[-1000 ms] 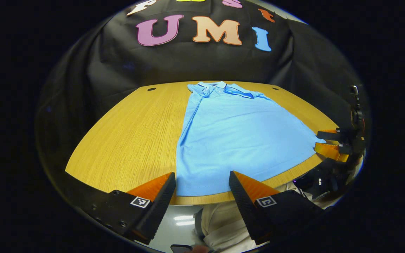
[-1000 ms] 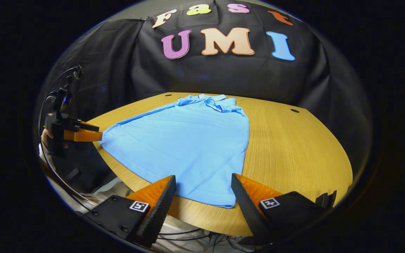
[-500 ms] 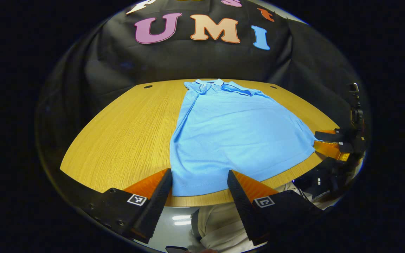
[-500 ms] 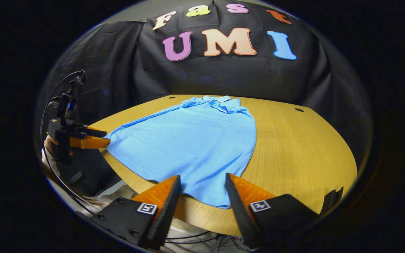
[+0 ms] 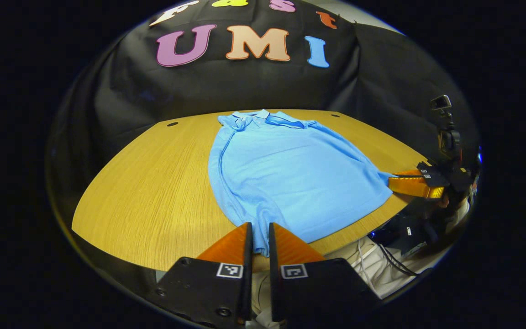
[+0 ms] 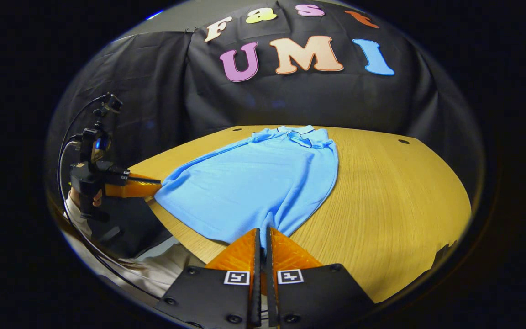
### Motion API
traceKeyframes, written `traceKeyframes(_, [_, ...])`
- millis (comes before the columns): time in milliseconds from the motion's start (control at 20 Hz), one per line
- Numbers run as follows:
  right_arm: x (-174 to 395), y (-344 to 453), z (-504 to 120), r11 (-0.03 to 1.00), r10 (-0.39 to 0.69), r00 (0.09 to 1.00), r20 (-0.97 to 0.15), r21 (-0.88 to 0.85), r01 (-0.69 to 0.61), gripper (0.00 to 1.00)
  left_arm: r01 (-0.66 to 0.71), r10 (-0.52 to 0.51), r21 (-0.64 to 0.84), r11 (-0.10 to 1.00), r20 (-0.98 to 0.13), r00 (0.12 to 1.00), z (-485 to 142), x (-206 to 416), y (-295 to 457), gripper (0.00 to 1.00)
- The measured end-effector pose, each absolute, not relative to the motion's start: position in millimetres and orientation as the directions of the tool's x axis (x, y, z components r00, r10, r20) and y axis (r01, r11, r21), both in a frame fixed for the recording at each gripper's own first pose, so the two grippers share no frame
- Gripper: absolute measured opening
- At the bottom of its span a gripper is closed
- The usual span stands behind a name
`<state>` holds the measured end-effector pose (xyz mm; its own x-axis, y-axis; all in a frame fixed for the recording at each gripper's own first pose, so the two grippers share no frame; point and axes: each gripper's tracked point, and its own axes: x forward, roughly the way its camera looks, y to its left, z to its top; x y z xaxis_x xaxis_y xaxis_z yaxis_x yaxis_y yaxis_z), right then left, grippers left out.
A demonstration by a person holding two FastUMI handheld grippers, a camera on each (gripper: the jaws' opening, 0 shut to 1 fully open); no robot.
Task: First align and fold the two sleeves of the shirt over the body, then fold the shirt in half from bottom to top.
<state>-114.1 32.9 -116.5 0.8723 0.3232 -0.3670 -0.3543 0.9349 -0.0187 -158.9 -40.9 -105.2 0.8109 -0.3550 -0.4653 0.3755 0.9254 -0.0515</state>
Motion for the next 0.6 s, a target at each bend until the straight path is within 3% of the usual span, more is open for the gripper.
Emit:
traceKeyframes(100, [-112,33,-116,0.936,0.317,0.881,-0.352,-0.031,-0.35,0.08,0.369,-0.352,-0.056,0.928,-0.461,0.815,-104,-157,-41,0.08])
traceKeyframes(150, [-113,32,-116,0.937,0.317,0.882,-0.35,-0.027,-0.348,0.03,0.361,-0.351,-0.068,0.93,-0.448,0.822,-103,-157,-41,0.07])
traceKeyframes(250, [-111,32,-116,0.939,0.315,0.884,-0.345,-0.023,-0.344,0.02,0.351,-0.357,-0.098,0.931,-0.442,0.823,-102,-154,-41,0.04])
traceKeyframes(600, [-94,27,-105,0.948,0.284,0.901,-0.328,-0.043,-0.315,0.02,0.341,-0.344,-0.078,0.937,-0.371,0.862,-76,-131,-33,0.05])
